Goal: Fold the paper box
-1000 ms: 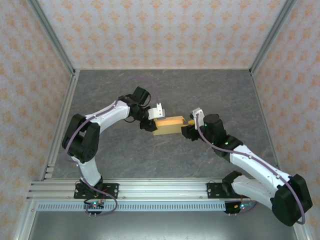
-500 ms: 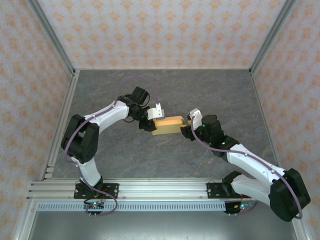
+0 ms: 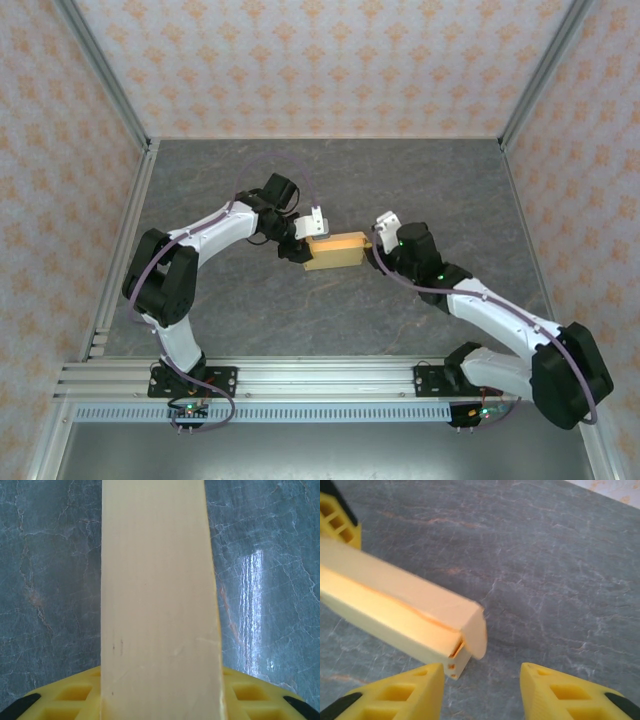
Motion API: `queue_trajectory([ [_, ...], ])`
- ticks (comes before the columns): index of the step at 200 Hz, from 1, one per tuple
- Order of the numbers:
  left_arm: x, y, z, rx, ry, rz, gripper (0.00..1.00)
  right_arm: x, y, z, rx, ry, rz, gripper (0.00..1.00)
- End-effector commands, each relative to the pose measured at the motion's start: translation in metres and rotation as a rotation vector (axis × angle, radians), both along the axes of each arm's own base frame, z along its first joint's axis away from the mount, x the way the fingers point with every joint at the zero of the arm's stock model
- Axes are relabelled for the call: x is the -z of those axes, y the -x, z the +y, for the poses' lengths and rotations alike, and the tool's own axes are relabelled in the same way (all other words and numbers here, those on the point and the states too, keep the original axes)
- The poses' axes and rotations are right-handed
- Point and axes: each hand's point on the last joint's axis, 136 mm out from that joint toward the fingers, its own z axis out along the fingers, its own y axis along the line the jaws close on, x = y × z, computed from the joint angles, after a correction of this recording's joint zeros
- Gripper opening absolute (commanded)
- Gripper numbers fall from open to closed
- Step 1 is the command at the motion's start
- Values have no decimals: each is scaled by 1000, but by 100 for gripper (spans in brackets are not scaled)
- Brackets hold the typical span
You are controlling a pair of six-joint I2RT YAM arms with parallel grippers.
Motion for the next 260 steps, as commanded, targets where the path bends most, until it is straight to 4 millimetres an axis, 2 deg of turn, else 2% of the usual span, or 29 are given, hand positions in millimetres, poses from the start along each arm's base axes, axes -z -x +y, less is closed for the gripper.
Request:
queue_trajectory([
  [1, -6, 8, 1, 5, 9, 18, 37, -6, -4, 5, -49, -21, 41, 43],
  [40, -7, 8, 0, 4, 11, 23, 37, -6, -3, 11, -122, -37, 86, 42],
  [75, -7, 8, 1, 2, 8, 23, 38, -6, -3, 8, -129, -30, 91, 41],
  [80, -8, 8, 0, 1, 9, 21, 38, 2, -4, 10, -133, -23, 113, 40],
  [122, -7, 7, 0, -2, 7, 25, 38, 10, -5, 16, -167, -18, 149, 38],
  [214, -8, 7, -1, -4, 4, 25, 38, 11, -16, 19, -150, -19, 151, 26],
  [260, -7, 8, -1, -2, 1, 28, 38, 11, -23, 18, -119, -12, 152, 16],
])
